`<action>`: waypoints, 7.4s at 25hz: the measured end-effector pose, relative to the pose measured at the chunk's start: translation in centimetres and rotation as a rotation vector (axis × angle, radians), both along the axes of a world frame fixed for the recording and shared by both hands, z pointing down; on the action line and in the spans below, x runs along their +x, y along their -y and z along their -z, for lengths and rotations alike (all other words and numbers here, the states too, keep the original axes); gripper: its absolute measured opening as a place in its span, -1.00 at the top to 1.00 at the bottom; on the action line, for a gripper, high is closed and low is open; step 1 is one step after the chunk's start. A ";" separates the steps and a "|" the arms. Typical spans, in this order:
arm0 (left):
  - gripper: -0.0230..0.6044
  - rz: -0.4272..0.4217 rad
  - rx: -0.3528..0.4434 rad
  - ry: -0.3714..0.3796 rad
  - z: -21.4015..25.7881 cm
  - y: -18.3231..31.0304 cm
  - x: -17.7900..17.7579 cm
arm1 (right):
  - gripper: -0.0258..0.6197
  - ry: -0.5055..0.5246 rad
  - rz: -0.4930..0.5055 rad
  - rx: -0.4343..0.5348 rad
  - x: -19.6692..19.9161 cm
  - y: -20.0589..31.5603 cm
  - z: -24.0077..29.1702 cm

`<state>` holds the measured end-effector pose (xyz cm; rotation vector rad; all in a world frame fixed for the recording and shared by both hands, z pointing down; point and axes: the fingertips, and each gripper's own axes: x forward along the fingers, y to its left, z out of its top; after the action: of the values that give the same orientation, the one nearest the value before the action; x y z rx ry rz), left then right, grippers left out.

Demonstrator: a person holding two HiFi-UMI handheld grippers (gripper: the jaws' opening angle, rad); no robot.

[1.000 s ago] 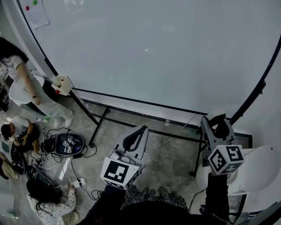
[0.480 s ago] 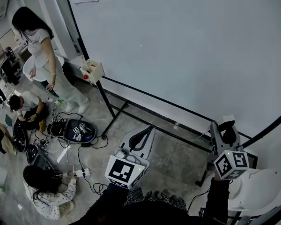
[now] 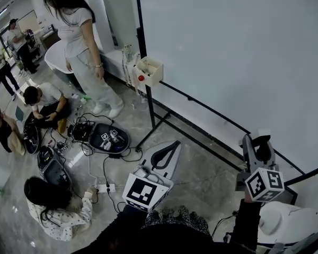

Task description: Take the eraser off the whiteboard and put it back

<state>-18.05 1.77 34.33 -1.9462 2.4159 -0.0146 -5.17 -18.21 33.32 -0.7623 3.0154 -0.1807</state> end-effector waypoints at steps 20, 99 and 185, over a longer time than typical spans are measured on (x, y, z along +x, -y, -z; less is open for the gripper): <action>0.92 0.182 -0.011 -0.039 -1.8 -6.0 -15.7 | 0.09 -0.032 0.198 0.006 -20.6 -5.0 -1.1; 0.92 -0.377 -0.018 -0.088 -1.4 7.5 -48.6 | 0.09 -0.203 -0.307 -0.030 -57.1 0.3 -7.4; 0.92 -0.389 -0.002 -0.003 0.6 9.3 -36.7 | 0.90 -0.081 -0.162 0.137 -41.2 -7.0 0.0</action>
<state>-54.80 -7.52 33.72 -2.3775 1.9960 -0.0022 -46.41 -11.21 33.36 -1.0167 2.9818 0.0617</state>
